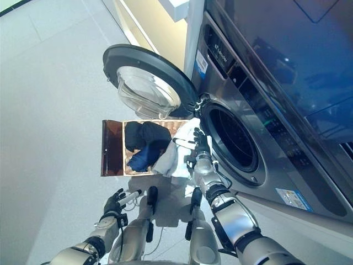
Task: Pick up the clothes and place them into the washing machine
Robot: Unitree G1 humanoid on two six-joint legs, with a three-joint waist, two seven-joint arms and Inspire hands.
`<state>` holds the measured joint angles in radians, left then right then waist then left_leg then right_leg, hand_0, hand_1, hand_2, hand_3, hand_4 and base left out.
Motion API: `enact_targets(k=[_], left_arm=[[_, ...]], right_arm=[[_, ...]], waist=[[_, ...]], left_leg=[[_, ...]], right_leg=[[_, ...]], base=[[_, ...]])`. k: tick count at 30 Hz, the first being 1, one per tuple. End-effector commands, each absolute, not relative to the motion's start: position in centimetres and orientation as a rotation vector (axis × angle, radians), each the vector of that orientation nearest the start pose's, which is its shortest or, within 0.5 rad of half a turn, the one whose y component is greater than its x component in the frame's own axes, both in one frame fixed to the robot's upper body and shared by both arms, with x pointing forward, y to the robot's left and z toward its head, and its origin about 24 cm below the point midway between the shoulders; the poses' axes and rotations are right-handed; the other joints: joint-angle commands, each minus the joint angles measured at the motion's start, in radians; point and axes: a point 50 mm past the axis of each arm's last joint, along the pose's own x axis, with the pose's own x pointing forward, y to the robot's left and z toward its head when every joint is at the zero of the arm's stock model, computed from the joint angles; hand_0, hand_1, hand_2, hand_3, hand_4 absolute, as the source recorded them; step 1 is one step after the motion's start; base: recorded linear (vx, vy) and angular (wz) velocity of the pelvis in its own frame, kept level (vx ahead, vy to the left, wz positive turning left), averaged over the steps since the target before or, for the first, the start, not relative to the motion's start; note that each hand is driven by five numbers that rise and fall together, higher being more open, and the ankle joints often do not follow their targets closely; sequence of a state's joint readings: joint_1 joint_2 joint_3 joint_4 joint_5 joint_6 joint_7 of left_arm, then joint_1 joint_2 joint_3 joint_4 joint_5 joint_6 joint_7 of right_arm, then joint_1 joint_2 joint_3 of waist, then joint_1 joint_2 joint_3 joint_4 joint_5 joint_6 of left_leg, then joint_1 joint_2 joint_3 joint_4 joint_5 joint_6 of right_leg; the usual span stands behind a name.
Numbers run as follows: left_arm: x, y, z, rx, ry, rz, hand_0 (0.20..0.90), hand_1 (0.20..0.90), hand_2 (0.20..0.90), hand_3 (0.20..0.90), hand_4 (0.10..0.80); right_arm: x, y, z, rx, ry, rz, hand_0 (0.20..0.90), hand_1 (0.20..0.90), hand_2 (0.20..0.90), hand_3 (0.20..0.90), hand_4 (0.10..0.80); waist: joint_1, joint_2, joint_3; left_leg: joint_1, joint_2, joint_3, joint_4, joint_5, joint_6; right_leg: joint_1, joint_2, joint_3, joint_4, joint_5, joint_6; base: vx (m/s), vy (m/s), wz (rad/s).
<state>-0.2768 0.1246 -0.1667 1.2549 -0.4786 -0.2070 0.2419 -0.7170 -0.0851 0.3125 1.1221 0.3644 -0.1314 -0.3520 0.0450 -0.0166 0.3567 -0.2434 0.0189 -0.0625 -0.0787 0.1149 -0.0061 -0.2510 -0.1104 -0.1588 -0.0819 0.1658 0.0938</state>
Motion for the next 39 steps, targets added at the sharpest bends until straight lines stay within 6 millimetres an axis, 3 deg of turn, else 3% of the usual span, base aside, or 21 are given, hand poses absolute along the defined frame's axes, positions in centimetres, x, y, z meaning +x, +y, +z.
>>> enact_targets(k=[1,10,19,29,39], left_arm=[[21.8,20.3,-11.4,-0.093,0.724,0.473,0.900,0.900,0.900,0.900,0.800],[23.0,22.4,-9.9,-0.204,0.624,0.606,0.900,0.900,0.900,0.900,0.800],[21.6,26.6,-9.6,-0.227,0.611,0.789,0.900,0.900,0.900,0.900,0.800],[21.1,26.1,-10.1,-0.261,0.624,0.810,0.900,0.900,0.900,0.900,0.800],[22.8,24.1,-9.6,-0.296,0.588,0.728,0.900,0.900,0.900,0.900,0.800]], right_arm=[[36.7,-10.4,4.3,-0.014,0.165,-0.131,0.900,0.900,0.900,0.900,0.800],[35.7,-11.5,2.2,0.016,0.245,-0.203,0.900,0.900,0.900,0.900,0.800],[35.0,-13.9,0.8,0.157,0.304,-0.340,0.900,0.900,0.900,0.900,0.800],[34.7,-14.1,0.6,0.177,0.312,-0.375,0.900,0.900,0.900,0.900,0.800],[35.8,-12.7,2.1,0.099,0.275,-0.279,0.900,0.900,0.900,0.900,0.800]], waist=[[0.014,-0.019,-0.006],[0.022,-0.010,0.024],[0.016,0.012,0.033],[0.008,0.025,0.041],[0.015,0.031,0.065]], left_leg=[[0.029,0.024,0.011,-0.007,-0.038,-0.079],[0.026,0.022,0.006,-0.003,-0.037,-0.076],[0.017,0.024,0.011,-0.003,-0.034,-0.086],[0.002,0.024,0.010,-0.007,-0.031,-0.088],[-0.020,0.017,-0.009,-0.009,-0.022,-0.087]], right_leg=[[-0.001,-0.107,0.023,0.073,-0.031,0.066],[-0.011,-0.109,0.024,0.084,-0.031,0.068],[-0.016,-0.114,0.023,0.081,-0.031,0.071],[-0.026,-0.114,0.020,0.078,-0.034,0.071],[-0.040,-0.121,0.010,0.082,-0.031,0.074]], base=[[-0.018,0.011,0.07],[-0.011,0.004,0.01],[0.012,0.001,0.00],[0.011,0.001,0.01],[0.004,0.005,0.04]])
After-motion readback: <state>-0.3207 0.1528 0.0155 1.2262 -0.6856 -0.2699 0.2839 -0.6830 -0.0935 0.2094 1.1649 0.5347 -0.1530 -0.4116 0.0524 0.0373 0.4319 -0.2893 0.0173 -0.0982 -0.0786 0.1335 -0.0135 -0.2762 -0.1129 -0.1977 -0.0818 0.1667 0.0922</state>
